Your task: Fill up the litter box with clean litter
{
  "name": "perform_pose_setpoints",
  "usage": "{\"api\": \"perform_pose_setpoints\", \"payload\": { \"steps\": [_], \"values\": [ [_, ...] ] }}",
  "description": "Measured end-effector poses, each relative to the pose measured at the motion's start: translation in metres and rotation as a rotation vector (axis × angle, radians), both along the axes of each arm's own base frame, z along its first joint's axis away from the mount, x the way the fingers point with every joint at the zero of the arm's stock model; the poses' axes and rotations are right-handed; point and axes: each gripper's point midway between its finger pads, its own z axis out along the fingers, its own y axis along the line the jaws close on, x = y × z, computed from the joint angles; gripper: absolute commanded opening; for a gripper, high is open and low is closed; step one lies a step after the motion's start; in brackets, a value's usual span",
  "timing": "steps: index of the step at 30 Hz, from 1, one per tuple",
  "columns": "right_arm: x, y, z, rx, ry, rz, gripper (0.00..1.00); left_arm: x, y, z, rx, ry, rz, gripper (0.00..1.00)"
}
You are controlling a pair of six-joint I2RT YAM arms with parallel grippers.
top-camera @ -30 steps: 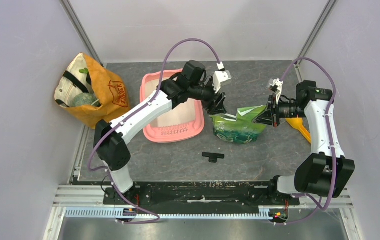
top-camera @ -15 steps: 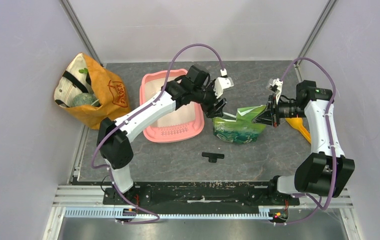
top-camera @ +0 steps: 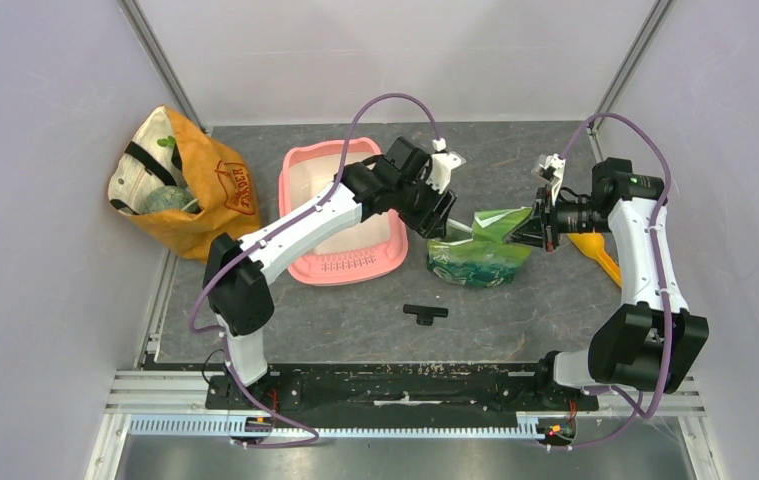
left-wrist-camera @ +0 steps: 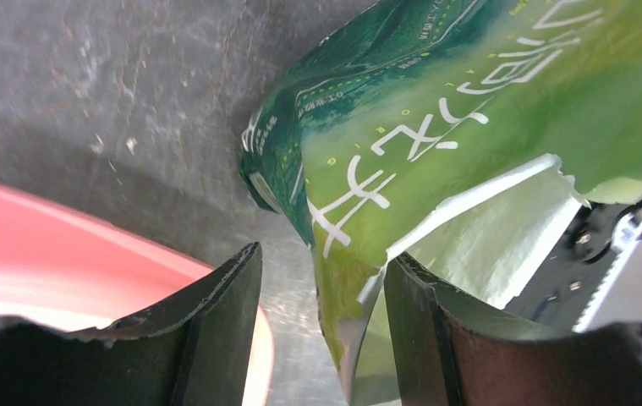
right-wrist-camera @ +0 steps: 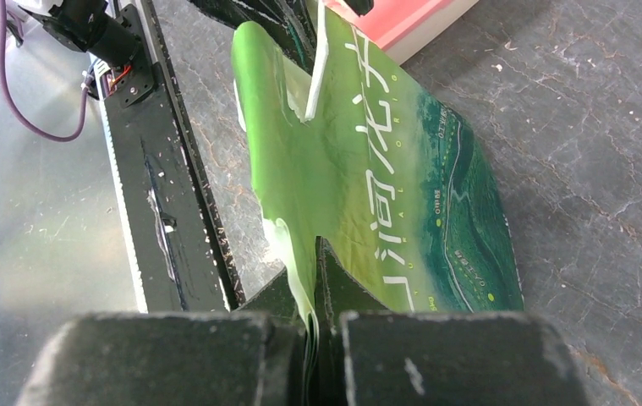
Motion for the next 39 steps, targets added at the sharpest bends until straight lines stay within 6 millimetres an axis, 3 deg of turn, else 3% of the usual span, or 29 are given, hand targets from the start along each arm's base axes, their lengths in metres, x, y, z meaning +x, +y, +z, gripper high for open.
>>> {"api": "perform_pose_setpoints", "payload": {
  "steps": [4,6,16,28,39],
  "values": [
    [0.004,-0.001,0.001,0.0,-0.001,-0.015,0.0,-0.006,0.004,-0.003,-0.004,0.118,0.142,0.61],
    [0.007,-0.001,0.001,-0.002,-0.007,-0.025,0.0,-0.009,0.005,-0.004,-0.007,0.17,0.193,0.56],
    [0.015,0.001,0.0,0.006,-0.012,-0.067,0.0,-0.017,-0.01,0.002,-0.071,0.304,0.292,0.03],
    [0.035,0.025,0.003,-0.01,-0.037,-0.079,0.0,-0.018,-0.049,0.008,-0.247,0.38,0.199,0.02],
    [0.034,0.028,0.013,0.017,-0.046,-0.084,0.0,-0.003,-0.047,0.016,-0.336,0.393,0.163,0.02]
  ]
}}
